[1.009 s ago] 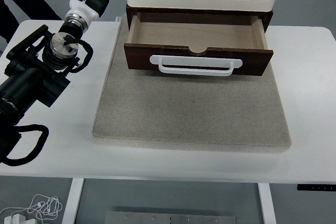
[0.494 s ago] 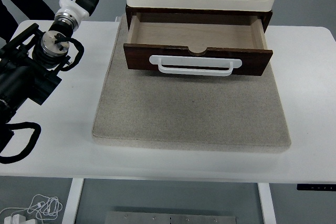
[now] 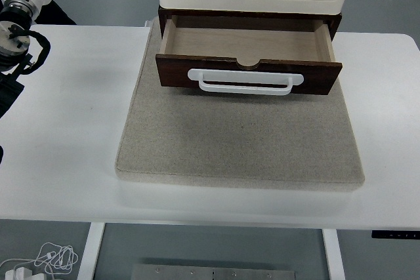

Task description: Close drawer under combined cabinet

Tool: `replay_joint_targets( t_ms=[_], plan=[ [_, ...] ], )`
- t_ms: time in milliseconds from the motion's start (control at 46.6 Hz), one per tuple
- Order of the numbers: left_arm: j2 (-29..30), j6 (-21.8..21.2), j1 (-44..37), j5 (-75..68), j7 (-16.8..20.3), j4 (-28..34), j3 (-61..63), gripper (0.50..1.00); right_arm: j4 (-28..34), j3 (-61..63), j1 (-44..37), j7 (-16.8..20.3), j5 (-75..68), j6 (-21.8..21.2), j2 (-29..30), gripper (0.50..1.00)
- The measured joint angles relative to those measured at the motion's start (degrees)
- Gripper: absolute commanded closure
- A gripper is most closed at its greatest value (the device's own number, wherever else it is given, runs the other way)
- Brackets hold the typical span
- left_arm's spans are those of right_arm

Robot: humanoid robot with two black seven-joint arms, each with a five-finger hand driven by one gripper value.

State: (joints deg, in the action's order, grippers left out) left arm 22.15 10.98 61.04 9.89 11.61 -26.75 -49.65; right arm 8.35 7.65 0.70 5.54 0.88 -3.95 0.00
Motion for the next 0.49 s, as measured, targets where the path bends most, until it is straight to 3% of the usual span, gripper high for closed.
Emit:
replay_joint_targets(
  t_ms=[279,494],
  plan=[
    [6.01,1.12,3.05,-5.32,-0.14,-4.59,0.05,0.5,0.0,0.0,0.0,0.0,0.0,0.0,0.0,0.574],
    [13.16,-0.16,3.45,-9.57,0.01,-20.07,-0.16,0.5,0.0,0.0,0.02,0.01,0.0,0.0,0.0,0.572]
  ],
)
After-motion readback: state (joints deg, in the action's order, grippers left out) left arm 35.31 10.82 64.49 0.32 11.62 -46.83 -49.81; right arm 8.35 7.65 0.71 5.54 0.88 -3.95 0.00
